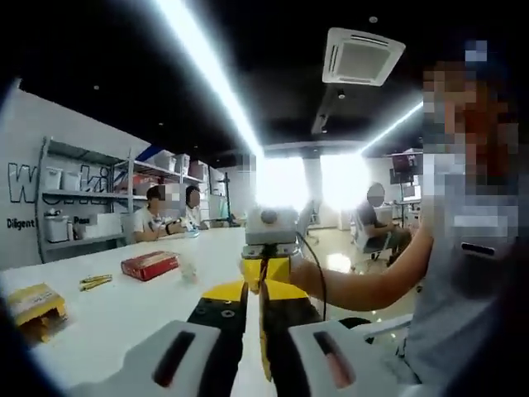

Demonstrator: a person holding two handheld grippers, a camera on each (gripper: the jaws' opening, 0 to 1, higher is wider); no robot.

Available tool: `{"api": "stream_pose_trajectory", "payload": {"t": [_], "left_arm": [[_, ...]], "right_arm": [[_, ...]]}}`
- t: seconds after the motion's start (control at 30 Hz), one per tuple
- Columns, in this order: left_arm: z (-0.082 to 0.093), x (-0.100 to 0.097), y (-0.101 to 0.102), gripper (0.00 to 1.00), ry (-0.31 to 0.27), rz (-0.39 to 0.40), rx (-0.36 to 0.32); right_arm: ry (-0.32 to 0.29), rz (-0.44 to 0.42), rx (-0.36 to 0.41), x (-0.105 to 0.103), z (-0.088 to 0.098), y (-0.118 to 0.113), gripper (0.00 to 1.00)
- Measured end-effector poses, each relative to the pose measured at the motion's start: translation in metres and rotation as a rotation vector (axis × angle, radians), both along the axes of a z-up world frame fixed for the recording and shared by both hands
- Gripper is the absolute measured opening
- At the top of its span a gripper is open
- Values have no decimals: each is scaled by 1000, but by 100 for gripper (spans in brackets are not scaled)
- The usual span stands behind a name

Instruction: Tear open the coffee pouch, take out the coffee, and pour the coffee from the pouch into the cup

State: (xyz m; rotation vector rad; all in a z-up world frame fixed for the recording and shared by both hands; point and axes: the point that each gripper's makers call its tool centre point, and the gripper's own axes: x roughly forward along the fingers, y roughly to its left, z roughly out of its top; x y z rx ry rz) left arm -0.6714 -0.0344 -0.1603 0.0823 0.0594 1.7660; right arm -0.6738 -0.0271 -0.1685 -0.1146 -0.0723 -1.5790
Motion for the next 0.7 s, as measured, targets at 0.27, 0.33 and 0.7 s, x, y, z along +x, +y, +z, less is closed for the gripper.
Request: {"api": "stream_pose_trajectory", "payload": {"t": [0.27,0.33,0.7], "left_arm": [[-3,4,4,4,10,-30,-56],[-4,6,4,4,4,-40,-69],[-7,5,4,3,1,-45,-85]], "right_arm": [[3,7,21,0,-6,-1,2],[5,10,22,2,-7,-2,2],[23,4,0,0,-7,-2,2]]}}
